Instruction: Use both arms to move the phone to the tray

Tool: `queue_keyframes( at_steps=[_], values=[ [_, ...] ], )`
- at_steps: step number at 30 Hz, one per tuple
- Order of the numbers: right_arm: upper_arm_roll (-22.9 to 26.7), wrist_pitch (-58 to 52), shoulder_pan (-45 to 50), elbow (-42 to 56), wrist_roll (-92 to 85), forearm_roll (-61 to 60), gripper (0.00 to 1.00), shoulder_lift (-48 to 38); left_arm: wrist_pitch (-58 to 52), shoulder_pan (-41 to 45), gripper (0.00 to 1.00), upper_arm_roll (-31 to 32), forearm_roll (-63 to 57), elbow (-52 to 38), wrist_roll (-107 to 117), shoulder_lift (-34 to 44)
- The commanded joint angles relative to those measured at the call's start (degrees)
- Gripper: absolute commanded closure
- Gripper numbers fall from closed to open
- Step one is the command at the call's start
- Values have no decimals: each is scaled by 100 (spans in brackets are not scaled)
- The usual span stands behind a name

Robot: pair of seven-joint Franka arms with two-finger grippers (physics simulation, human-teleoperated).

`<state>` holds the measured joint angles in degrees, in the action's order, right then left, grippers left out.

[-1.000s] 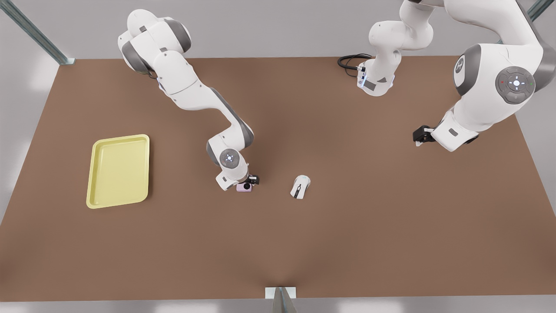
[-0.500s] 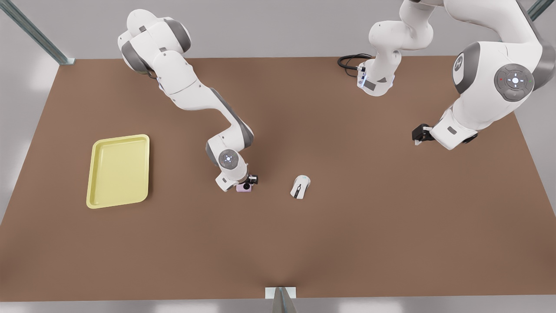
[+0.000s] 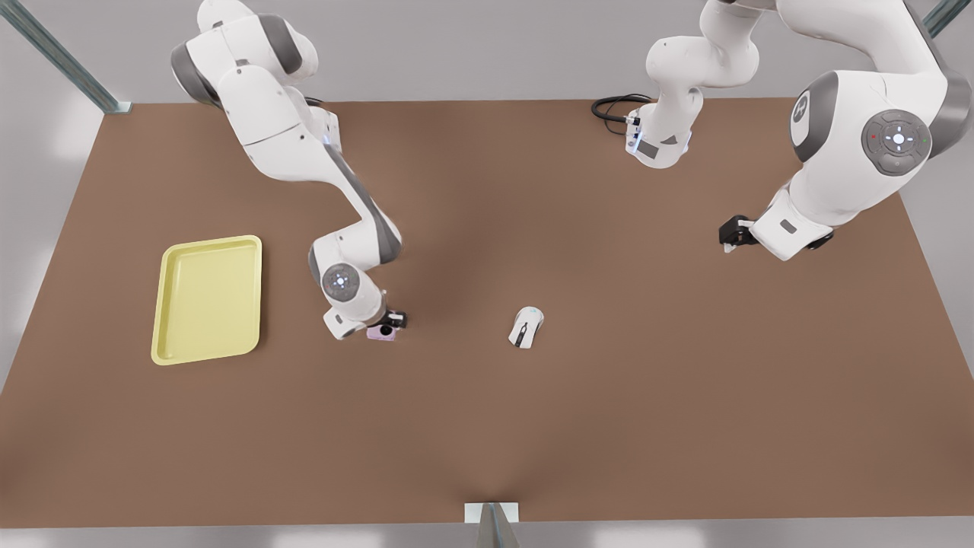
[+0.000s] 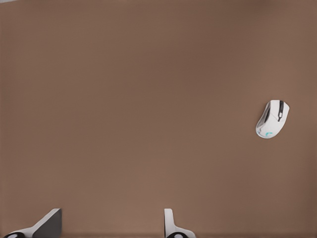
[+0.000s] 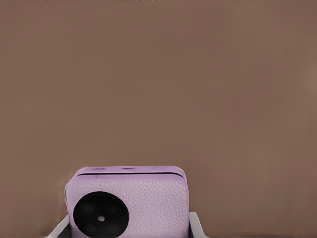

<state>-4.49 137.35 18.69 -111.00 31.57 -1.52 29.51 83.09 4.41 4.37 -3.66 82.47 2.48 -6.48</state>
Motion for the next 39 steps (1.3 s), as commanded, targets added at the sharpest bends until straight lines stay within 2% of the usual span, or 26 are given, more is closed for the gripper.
queue_keyframes(
  at_steps=[1,7,12,16,20,21,22,25,27,28,30,31,34,35,39],
  values=[
    [1,-165,-383,-422,-2031,29,25,-349,-3,-1,0,3,-3,-3,33,6],
    [27,-455,-1684,-1521,-3754,64,25,-1387,-12,-1,0,3,-3,-3,33,6],
    [18,-780,-3020,-1653,-5414,90,25,-1369,-3,-1,0,3,-3,-3,33,6],
    [36,-789,-3741,-1276,-6531,292,24,-1009,-3,-1,0,3,-3,-3,24,6],
    [212,-806,-3776,-1266,-6892,371,24,-921,-3,-1,0,3,-3,-3,33,6],
    [212,-806,-3768,-1266,-6839,371,2,-895,-3,-1,0,3,-3,-3,24,-2],
    [203,-806,-3768,-1266,-6857,371,0,-895,-3,-1,0,3,-3,-3,33,-2],
    [203,-806,-3768,-1249,-6875,371,0,-938,-12,-1,0,3,-3,-3,33,-2],
    [150,-1227,-3671,-1117,-6813,371,0,-1342,-3,-1,0,3,-3,-3,33,-2],
    [-218,-1684,-3636,-985,-6094,380,0,-1773,-3,-1,0,3,-3,-3,33,-2],
    [-202,-3002,-2714,-424,-4135,380,0,-2353,-3,-1,0,3,-3,-3,33,-2],
    [-202,-3785,-2555,78,-3781,301,0,-2450,-3,-10,0,3,-3,-3,33,-2],
    [-193,-4022,-2396,834,-3420,371,0,-2670,-3,-10,0,3,-3,-3,24,-2],
    [-158,-4550,-2396,1185,-3438,363,0,-2705,6,-10,0,3,-3,-3,24,-2],
    [159,-5016,-2185,1889,-3394,494,0,-2688,6,-1,0,3,-3,-3,24,-11]
  ],
)
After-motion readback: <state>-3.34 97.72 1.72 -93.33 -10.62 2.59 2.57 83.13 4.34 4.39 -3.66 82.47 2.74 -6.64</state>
